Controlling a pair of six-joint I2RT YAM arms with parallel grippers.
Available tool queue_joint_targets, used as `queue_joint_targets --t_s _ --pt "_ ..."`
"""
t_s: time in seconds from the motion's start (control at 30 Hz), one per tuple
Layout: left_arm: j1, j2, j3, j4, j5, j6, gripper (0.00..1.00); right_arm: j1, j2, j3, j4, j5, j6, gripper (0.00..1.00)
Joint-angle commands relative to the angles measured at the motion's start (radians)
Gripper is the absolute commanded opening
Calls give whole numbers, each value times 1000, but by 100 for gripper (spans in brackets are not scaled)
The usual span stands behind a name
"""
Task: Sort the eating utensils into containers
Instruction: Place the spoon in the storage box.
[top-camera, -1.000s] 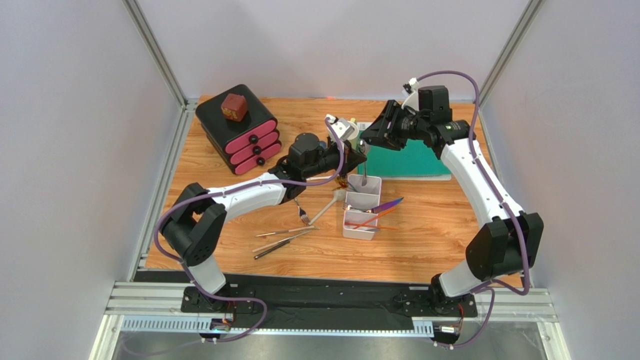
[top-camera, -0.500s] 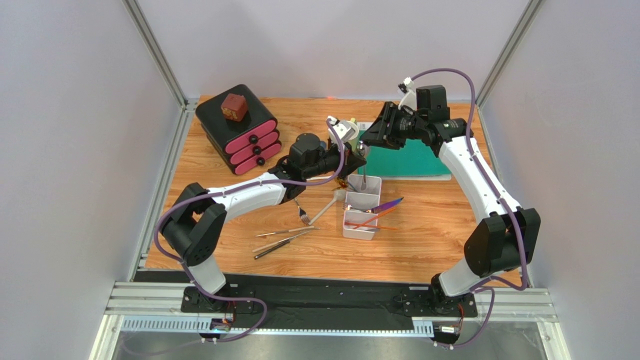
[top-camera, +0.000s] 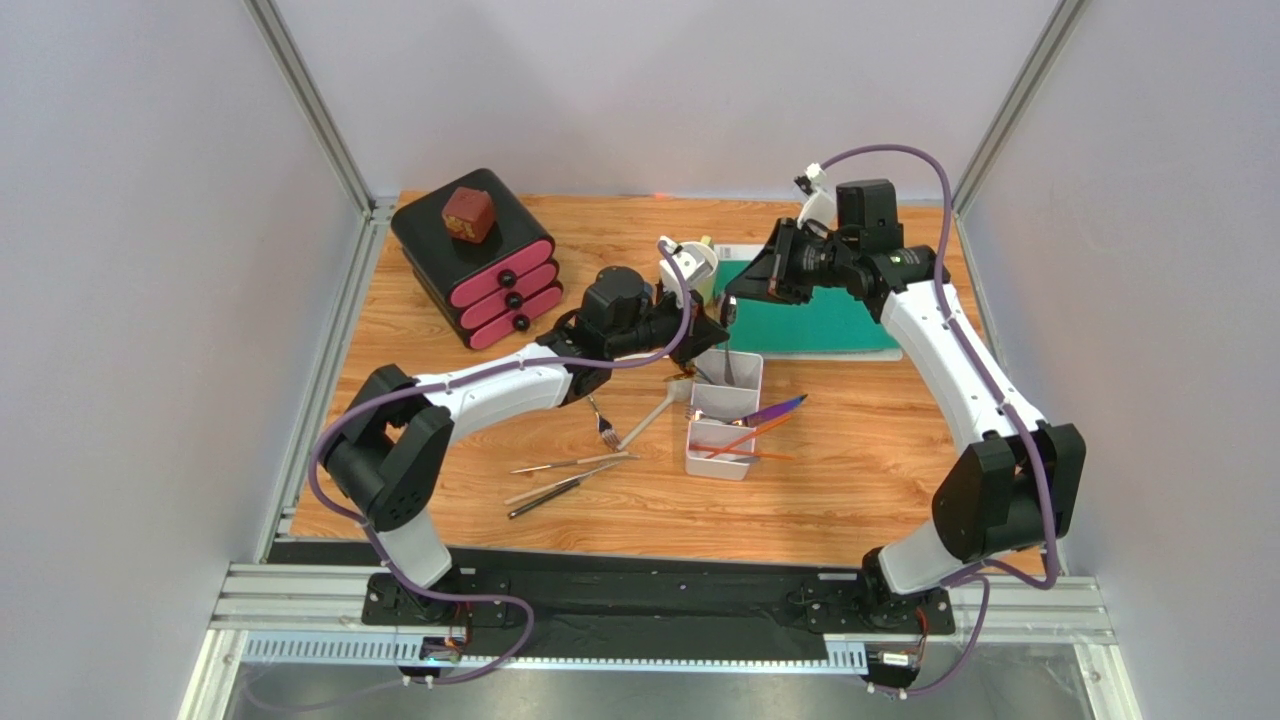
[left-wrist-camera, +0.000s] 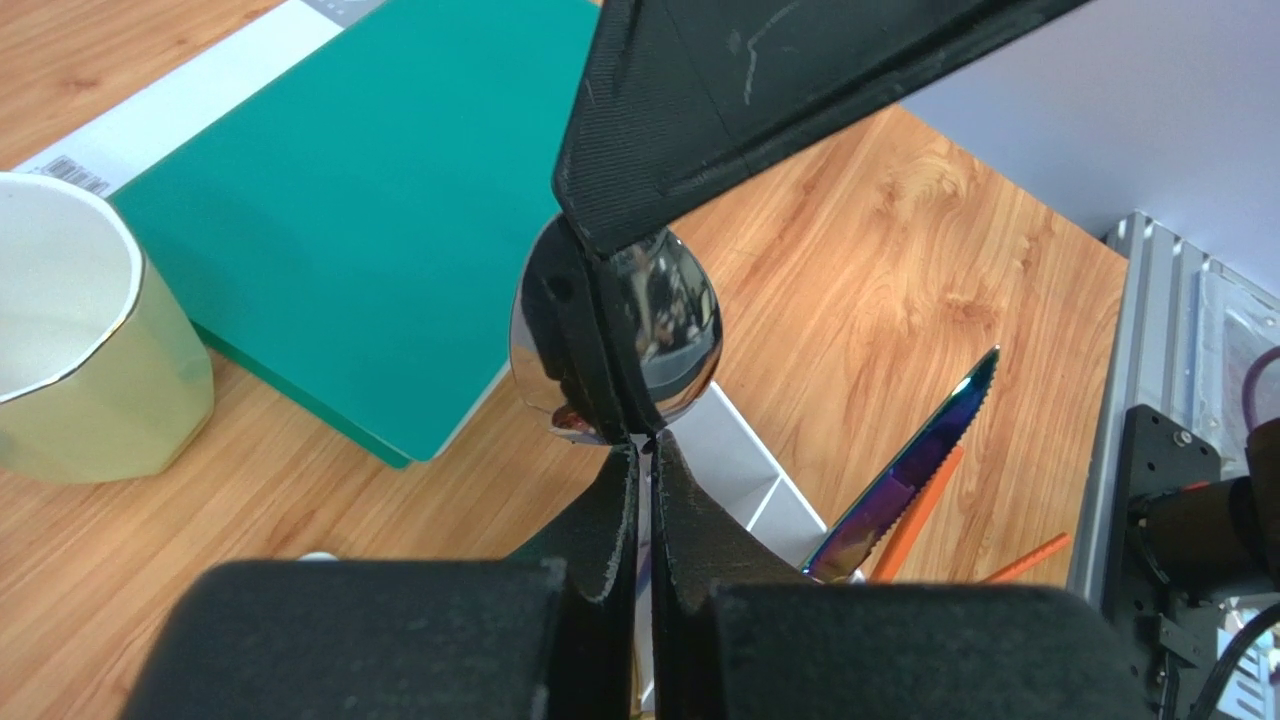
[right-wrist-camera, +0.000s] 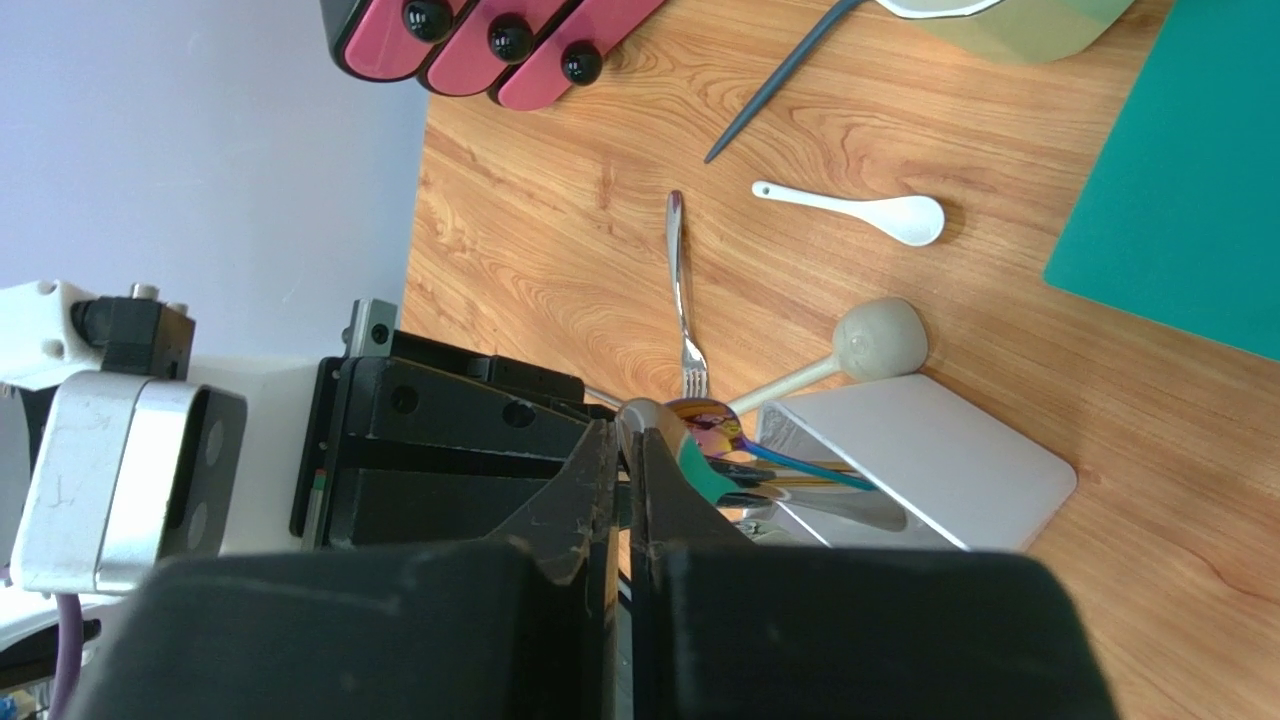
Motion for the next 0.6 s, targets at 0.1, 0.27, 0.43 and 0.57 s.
queue_joint_targets --t_s 0.1,0.27,0.43,0.57 --pt "-12 10 85 60 72 23 0 9 -69 -41 -2 -36 -5 0" --pt "-12 16 90 55 71 32 0 9 -65 -38 -33 -39 -14 4" --pt "-12 13 88 46 72 40 0 11 -54 -38 -56 -31 -18 4" --pt "-12 13 97 18 72 40 0 11 -54 -41 -59 -14 -11 0"
